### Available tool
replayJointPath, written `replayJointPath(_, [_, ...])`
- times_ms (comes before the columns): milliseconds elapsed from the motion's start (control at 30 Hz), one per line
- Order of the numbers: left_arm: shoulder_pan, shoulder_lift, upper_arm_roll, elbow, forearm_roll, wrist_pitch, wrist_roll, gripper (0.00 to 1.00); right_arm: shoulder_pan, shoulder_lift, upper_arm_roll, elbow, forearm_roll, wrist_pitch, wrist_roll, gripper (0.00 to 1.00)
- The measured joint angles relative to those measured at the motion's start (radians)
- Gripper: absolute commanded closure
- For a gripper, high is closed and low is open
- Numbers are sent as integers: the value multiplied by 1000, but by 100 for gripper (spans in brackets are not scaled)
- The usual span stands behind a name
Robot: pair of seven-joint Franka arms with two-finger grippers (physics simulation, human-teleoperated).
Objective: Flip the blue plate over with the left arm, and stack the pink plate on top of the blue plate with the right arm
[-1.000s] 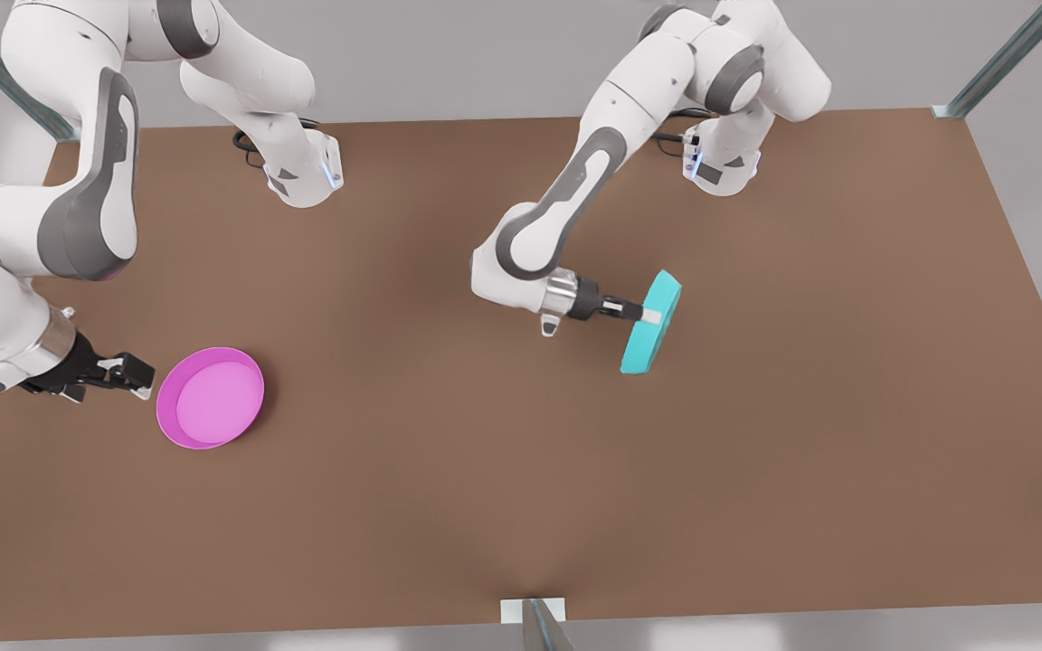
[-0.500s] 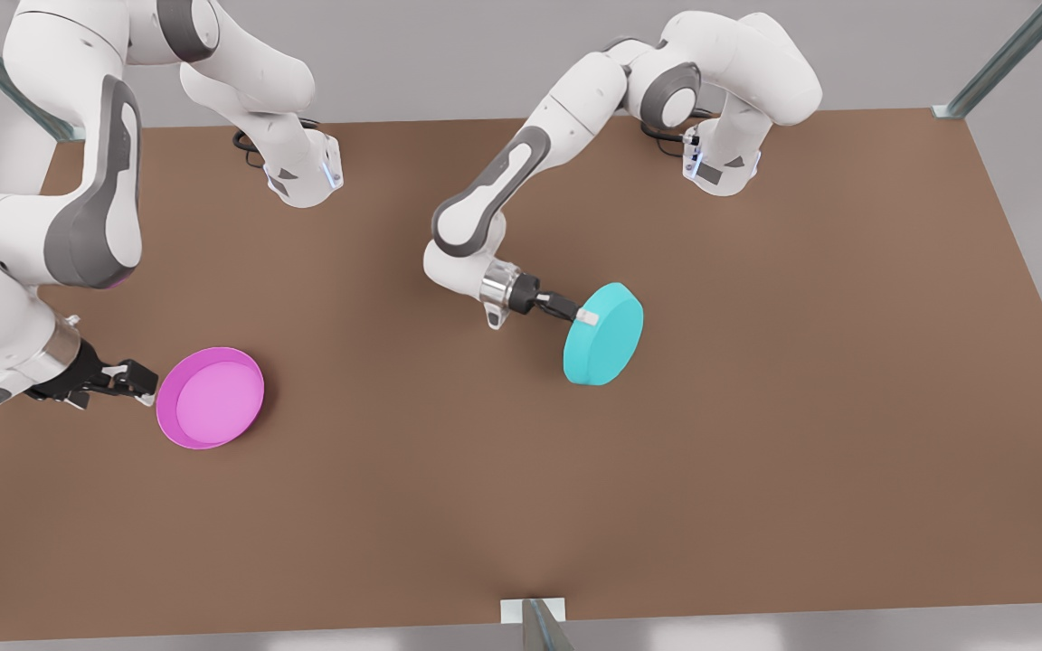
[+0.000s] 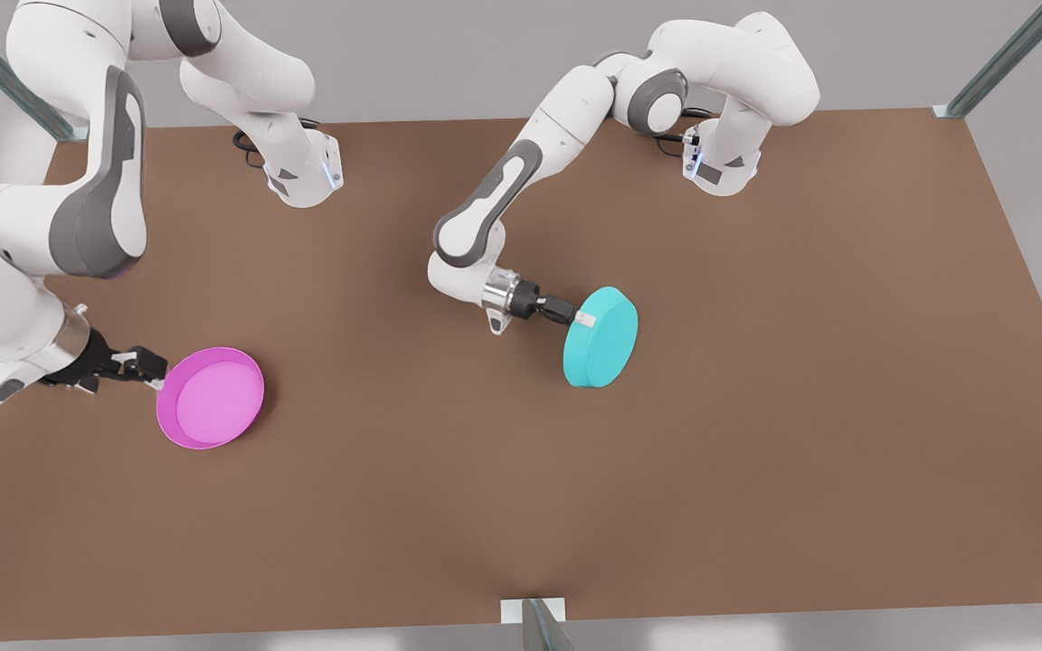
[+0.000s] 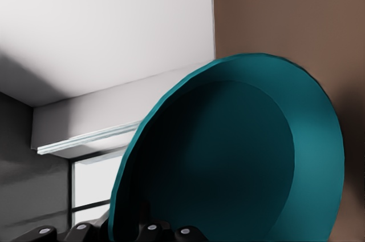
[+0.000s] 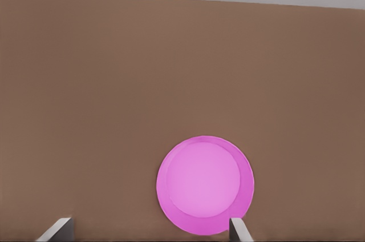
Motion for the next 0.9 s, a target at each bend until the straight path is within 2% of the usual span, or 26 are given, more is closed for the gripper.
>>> replayJointPath(233, [-8, -2, 41, 38, -205, 153, -361, 0, 0, -9, 2, -3, 0, -43, -2, 0])
replayJointPath(500, [-74, -18, 155, 65, -510, 158, -406, 0, -2, 0, -2, -1, 0, -46, 1, 0])
replayJointPath(667, [-13, -220, 225, 66, -723, 146, -251, 0, -16, -1, -7, 8, 6, -52, -8, 0])
replayJointPath(733, [87, -362, 223, 61, -790, 121, -98, 0, -20, 6, -14, 6, 2, -46, -4, 0])
replayJointPath(833, [348, -555, 202, 54, -880, 100, 186, 0, -30, 8, -13, 5, 4, -51, -8, 0])
replayJointPath(867, [534, -668, 56, 19, -903, 117, 208, 0, -23, 8, -12, 6, 6, -52, -8, 0])
replayJointPath(900, [718, -833, -111, -131, -917, 212, 211, 0, -19, 12, -11, 5, 6, -52, -8, 0])
